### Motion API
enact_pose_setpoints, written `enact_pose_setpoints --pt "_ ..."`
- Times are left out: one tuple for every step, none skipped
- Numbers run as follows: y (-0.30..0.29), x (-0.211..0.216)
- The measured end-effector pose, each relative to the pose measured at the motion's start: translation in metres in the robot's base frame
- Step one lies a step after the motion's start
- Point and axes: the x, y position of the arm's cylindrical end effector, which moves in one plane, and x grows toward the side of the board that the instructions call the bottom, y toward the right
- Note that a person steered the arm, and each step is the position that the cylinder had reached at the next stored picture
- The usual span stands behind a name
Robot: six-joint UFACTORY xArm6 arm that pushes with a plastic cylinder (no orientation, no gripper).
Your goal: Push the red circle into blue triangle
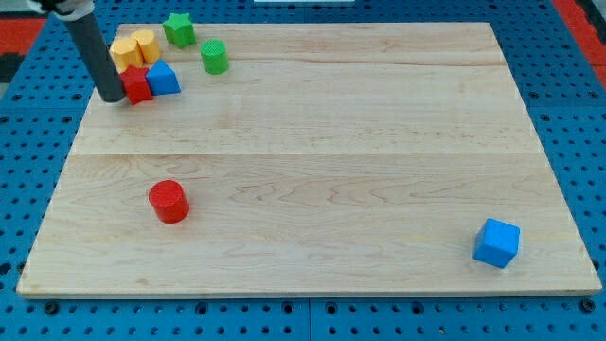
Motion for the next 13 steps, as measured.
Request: enact_pose_setpoints --pt "0.000 0.005" --pt "-0.013 0.084" --pt "-0.014 0.164" --pt "0.035 0.225" --pt "0.098 0.216" --pt "0.141 0.178" --pt "0.134 0.126" --pt "0.164 0.196" --pt "0.141 0.215" --pt "0.128 0.170" --pt "0.128 0.165" --pt "0.133 0.211" --pt "0.105 0.179"
